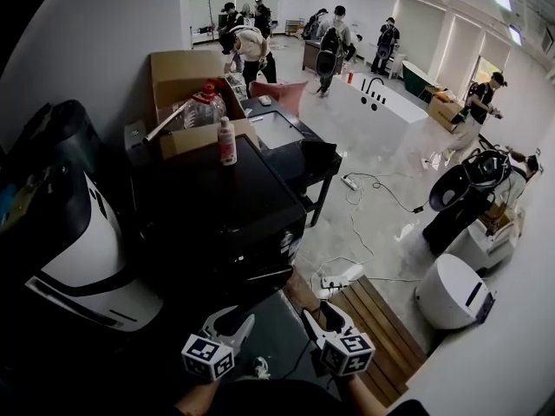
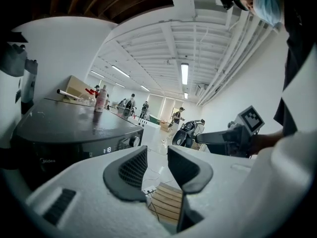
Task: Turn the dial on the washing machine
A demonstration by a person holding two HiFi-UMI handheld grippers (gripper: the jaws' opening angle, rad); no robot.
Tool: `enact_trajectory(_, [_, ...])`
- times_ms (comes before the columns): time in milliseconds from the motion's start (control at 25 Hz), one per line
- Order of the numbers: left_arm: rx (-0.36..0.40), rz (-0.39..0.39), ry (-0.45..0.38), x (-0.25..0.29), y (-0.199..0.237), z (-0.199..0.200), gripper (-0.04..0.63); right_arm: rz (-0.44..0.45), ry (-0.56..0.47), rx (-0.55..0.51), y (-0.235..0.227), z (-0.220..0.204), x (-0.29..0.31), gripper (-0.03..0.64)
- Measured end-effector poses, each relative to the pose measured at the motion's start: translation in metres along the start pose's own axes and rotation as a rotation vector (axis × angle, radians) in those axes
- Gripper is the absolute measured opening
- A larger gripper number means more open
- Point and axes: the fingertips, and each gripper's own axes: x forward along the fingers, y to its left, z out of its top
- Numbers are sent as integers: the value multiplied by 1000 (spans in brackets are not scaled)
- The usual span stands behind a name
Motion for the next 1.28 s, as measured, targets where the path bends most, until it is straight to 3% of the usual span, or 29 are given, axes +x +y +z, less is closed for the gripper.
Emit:
enact_trajectory(400, [-18,52,11,29,38,10,124,22,49,-45,-23,17,60,204])
enact_trajectory(1280, [-140,488,-112,76,40,23,124,326,249,-270,-97,42,173,226])
